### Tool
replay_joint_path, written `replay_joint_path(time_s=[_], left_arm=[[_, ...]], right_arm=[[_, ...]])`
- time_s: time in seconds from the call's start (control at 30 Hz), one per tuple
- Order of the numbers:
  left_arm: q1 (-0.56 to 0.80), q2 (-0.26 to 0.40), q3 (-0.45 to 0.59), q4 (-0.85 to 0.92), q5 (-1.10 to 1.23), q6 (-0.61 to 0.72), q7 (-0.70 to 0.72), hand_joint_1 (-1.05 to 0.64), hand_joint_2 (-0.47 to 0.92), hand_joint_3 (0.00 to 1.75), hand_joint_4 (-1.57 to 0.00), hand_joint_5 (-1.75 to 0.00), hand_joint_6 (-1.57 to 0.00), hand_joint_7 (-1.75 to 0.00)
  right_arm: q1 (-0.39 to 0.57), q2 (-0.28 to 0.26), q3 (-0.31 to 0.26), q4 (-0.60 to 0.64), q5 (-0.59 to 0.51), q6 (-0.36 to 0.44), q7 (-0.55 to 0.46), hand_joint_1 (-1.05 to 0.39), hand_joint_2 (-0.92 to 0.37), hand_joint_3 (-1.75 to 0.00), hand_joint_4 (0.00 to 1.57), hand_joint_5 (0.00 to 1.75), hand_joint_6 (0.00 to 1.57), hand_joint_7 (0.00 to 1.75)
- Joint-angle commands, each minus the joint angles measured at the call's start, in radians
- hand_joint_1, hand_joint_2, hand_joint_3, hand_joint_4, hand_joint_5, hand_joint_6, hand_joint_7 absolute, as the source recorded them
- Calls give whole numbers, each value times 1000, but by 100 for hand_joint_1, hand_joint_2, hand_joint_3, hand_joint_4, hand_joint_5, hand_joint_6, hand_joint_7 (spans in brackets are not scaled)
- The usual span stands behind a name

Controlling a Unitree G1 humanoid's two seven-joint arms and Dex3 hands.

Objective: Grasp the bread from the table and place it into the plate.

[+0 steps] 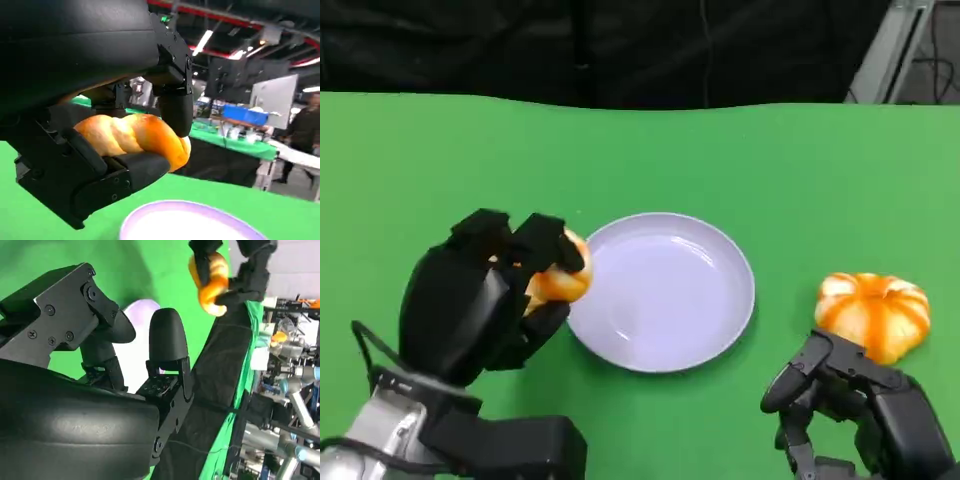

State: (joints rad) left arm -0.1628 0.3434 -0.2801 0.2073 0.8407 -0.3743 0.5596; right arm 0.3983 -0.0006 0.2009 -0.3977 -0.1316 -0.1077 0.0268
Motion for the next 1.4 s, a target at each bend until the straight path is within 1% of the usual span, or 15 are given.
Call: replay_joint_path(time_s=[0.03, 0.1, 0.17, 0.23, 0.37, 0.5, 0.57, 0.63, 0.8, 0.83, 0.87, 0.93, 1.0, 1.13, 1.4], left_arm=[[-52, -27, -25, 18, 16, -3, 23, -18, 29, 151, -91, -175, -66, -173], [-76, -44, -37, 24, 20, -2, 22, -18, 27, 154, -93, -175, -68, -172], [-77, -45, -38, 26, 21, -2, 24, -18, 27, 155, -93, -175, -69, -172], [-116, -81, -67, 45, 27, 2, 11, -18, 25, 154, -93, -175, -70, -172], [-162, -119, -100, 76, 30, 14, 1, -19, 24, 152, -93, -175, -71, -172], [-176, -126, -112, 89, 27, 18, 2, -20, 24, 152, -93, -175, -71, -171], [-206, -154, -133, 119, 18, 23, -23, -20, 25, 152, -92, -175, -70, -173], [-220, -166, -143, 134, 13, 25, -33, -20, 26, 151, -92, -175, -70, -174], [-224, -165, -147, 138, 9, 27, -31, -20, 26, 150, -91, -175, -70, -175], [-252, -183, -165, 177, 15, 39, -50, -20, 26, 150, -91, -175, -70, -175], [-273, -197, -178, 207, 19, 48, -63, -19, 30, 138, -90, -175, -70, -175], [-299, -211, -194, 243, 21, 56, -75, -19, 32, 131, -90, -175, -70, -175], [-304, -210, -199, 251, 17, 57, -71, -19, 33, 128, -90, -175, -70, -175], [-335, -233, -219, 302, 14, 85, -106, -19, 36, 125, -88, -175, -69, -175], [-341, -236, -228, 311, 8, 91, -110, -20, 40, 119, -87, -175, -68, -175]], right_arm=[[2, -5, -3, -10, 6, -7, -3, 4, -43, -131, 69, 168, 69, 145], [1, -5, -1, -10, 5, -8, -3, 4, -43, -130, 69, 168, 69, 145], [1, -6, -1, -10, 5, -8, -4, 3, -43, -130, 69, 169, 69, 145], [7, -2, 4, -17, 2, -2, -7, 4, -44, -130, 68, 168, 69, 145], [14, -1, 9, -27, 0, 5, -9, 4, -44, -129, 68, 168, 69, 145], [16, -1, 11, -30, -1, 7, -9, 5, -44, -130, 68, 167, 69, 146], [16, 2, 11, -30, 1, 5, -10, 5, -44, -130, 68, 167, 69, 146], [15, 3, 11, -29, 2, 5, -11, 5, -43, -131, 68, 167, 69, 146], [16, 3, 11, -30, 1, 5, -11, 5, -43, -132, 68, 167, 69, 147], [17, 5, 13, -30, 3, 7, -11, 5, -43, -132, 68, 167, 69, 147], [18, 6, 14, -30, 4, 8, -11, 5, -43, -132, 68, 167, 69, 147], [19, 7, 15, -31, 5, 9, -11, 5, -42, -133, 68, 167, 69, 147], [19, 7, 15, -31, 5, 9, -10, 5, -42, -133, 69, 167, 69, 147], [21, 9, 16, -33, 4, 12, -12, 4, -42, -133, 69, 167, 69, 147], [24, 10, 18, -42, 7, 19, -11, 4, -42, -133, 68, 167, 69, 146]])
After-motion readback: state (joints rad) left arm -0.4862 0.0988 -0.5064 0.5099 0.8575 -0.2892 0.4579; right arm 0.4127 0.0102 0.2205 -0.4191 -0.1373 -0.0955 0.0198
